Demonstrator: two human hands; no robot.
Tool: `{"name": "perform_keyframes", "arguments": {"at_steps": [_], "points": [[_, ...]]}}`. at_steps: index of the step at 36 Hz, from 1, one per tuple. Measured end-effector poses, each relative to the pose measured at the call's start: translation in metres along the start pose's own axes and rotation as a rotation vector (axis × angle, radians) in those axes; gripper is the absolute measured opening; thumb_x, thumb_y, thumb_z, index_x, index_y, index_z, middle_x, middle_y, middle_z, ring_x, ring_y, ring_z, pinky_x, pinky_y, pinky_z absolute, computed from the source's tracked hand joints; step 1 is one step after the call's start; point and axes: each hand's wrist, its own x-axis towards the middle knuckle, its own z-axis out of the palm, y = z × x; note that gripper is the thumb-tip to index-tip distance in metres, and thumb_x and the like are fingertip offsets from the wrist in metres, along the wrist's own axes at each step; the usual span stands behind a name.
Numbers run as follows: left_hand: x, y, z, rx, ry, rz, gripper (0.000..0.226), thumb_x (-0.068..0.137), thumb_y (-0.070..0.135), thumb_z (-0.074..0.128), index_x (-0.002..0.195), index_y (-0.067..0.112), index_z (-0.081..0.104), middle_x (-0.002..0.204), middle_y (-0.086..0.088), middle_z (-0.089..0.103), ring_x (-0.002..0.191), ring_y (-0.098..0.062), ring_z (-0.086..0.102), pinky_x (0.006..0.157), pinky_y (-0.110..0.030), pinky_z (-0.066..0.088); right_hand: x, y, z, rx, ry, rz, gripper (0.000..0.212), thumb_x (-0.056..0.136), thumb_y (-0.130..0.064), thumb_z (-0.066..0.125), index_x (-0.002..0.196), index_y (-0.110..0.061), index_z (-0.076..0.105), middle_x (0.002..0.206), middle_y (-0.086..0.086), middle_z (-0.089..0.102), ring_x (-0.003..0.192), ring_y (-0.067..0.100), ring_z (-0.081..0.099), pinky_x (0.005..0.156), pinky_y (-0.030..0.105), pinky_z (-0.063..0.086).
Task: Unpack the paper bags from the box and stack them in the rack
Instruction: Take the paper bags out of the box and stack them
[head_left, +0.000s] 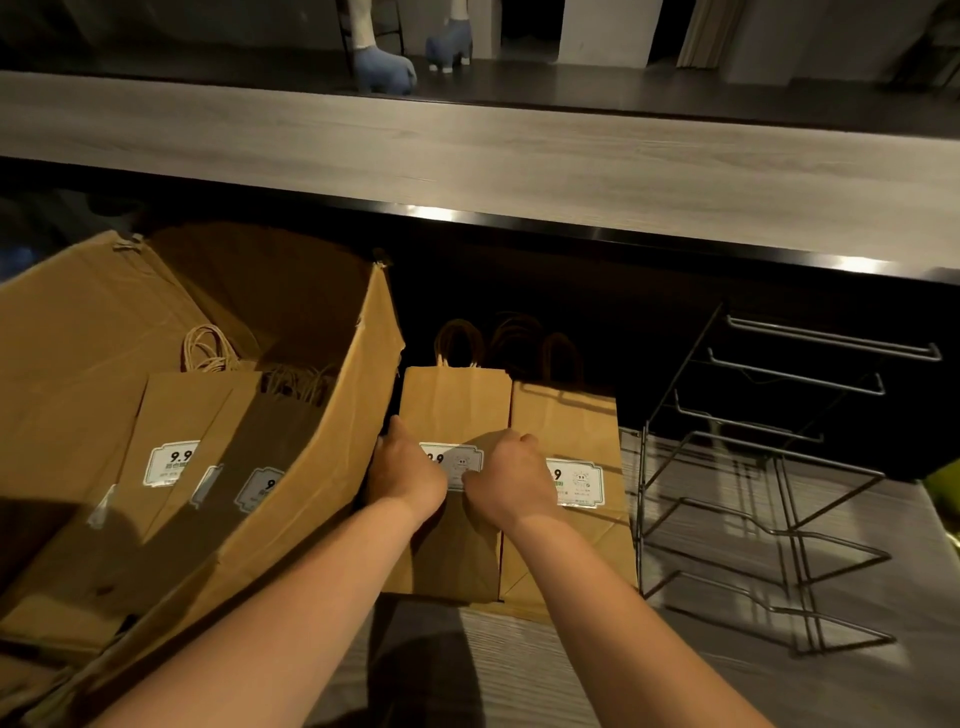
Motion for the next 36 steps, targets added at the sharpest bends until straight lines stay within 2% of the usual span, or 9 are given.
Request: {"name": "perform_keyframes", "arguments": {"at_steps": [7, 13, 15, 17, 20, 22, 26, 30, 36], "points": [[0.0, -0.002, -0.002, -0.097, -0.038, 0.036, 0.072, 0.089, -0.001, 0.054, 0.151, 0.018, 0.024, 0.14, -0.011, 0.045, 0.124, -0.031, 0.05, 0.1, -0.04, 0.049, 0.0, 0.001, 0.003, -0.111, 0.051, 0.006, 0.054, 0.086, -0.031, 0.066, 0.127, -0.007, 0.042, 0.126, 0.012, 0.041, 0.112, 0.032, 0.052, 0.089, 0.04, 0.048], [-0.021, 0.007, -0.013, 0.034, -0.019, 0.247, 0.069, 0.097, 0.009, 0.049, 0.153, 0.026, 0.014, 0.162, -0.001, 0.01, 0.148, -0.022, 0.014, 0.115, -0.034, 0.024, 0.0, -0.003, -0.006, -0.006, 0.147, -0.039, 0.061, 0.089, -0.038, 0.061, 0.138, -0.013, 0.034, 0.134, 0.01, 0.04, 0.118, 0.031, 0.05, 0.09, 0.04, 0.048], [-0.028, 0.013, -0.02, -0.033, -0.06, 0.333, 0.062, 0.099, 0.012, 0.047, 0.152, 0.03, 0.021, 0.157, 0.002, 0.025, 0.142, -0.02, 0.029, 0.108, -0.03, 0.033, -0.001, -0.01, -0.014, 0.117, 0.166, -0.066, 0.064, 0.089, -0.036, 0.062, 0.142, -0.018, 0.032, 0.139, 0.007, 0.041, 0.121, 0.029, 0.051, 0.093, 0.04, 0.05], [-0.032, 0.02, -0.03, -0.179, -0.069, 0.399, 0.053, 0.1, 0.013, 0.045, 0.148, 0.03, 0.03, 0.148, 0.002, 0.041, 0.133, -0.016, 0.041, 0.099, -0.022, 0.036, -0.002, -0.02, -0.024, 0.229, 0.18, -0.069, 0.062, 0.089, -0.036, 0.061, 0.141, -0.025, 0.031, 0.137, 0.001, 0.046, 0.113, 0.023, 0.055, 0.085, 0.04, 0.053], [-0.034, 0.033, -0.049, -0.354, -0.013, 0.41, 0.039, 0.101, 0.014, 0.044, 0.137, 0.029, 0.045, 0.128, 0.009, 0.056, 0.116, -0.008, 0.052, 0.083, -0.011, 0.039, -0.007, -0.034, -0.041, 0.377, 0.2, -0.145, 0.053, 0.092, -0.034, 0.06, 0.138, -0.025, 0.035, 0.123, -0.002, 0.054, 0.097, 0.015, 0.058, 0.067, 0.028, 0.047], [-0.036, 0.043, -0.066, -0.425, 0.073, 0.448, 0.028, 0.1, 0.015, 0.045, 0.122, 0.032, 0.051, 0.109, 0.014, 0.061, 0.101, -0.005, 0.058, 0.071, -0.012, 0.04, -0.012, -0.049, -0.054, 0.469, 0.233, -0.227, 0.049, 0.093, -0.033, 0.06, 0.135, -0.022, 0.039, 0.112, -0.004, 0.057, 0.09, 0.01, 0.06, 0.064, 0.024, 0.047], [-0.039, 0.062, -0.102, -0.573, 0.203, 0.499, 0.02, 0.098, 0.016, 0.049, 0.114, 0.028, 0.052, 0.098, 0.015, 0.06, 0.092, 0.0, 0.058, 0.07, -0.011, 0.043, -0.025, -0.084, -0.077, 0.587, 0.282, -0.338, 0.036, 0.094, -0.029, 0.059, 0.127, -0.024, 0.045, 0.093, -0.011, 0.058, 0.081, 0.004, 0.059, 0.066, 0.023, 0.051], [-0.04, 0.07, -0.138, -0.654, 0.264, 0.507, 0.018, 0.097, 0.018, 0.054, 0.114, 0.023, 0.053, 0.101, 0.008, 0.062, 0.09, -0.001, 0.06, 0.069, -0.012, 0.048, -0.035, -0.119, -0.091, 0.683, 0.281, -0.402, 0.029, 0.095, -0.026, 0.058, 0.121, -0.029, 0.046, 0.095, -0.011, 0.058, 0.082, 0.005, 0.061, 0.069, 0.027, 0.054], [-0.022, 0.043, -0.19, -0.598, 0.261, 0.518, 0.018, 0.098, 0.022, 0.053, 0.115, 0.025, 0.056, 0.098, 0.008, 0.063, 0.09, -0.004, 0.061, 0.074, -0.02, 0.052, -0.042, -0.17, -0.08, 0.695, 0.189, -0.469, 0.029, 0.096, -0.019, 0.057, 0.122, -0.027, 0.047, 0.097, -0.008, 0.059, 0.081, 0.005, 0.061, 0.057, 0.014, 0.046]]}}
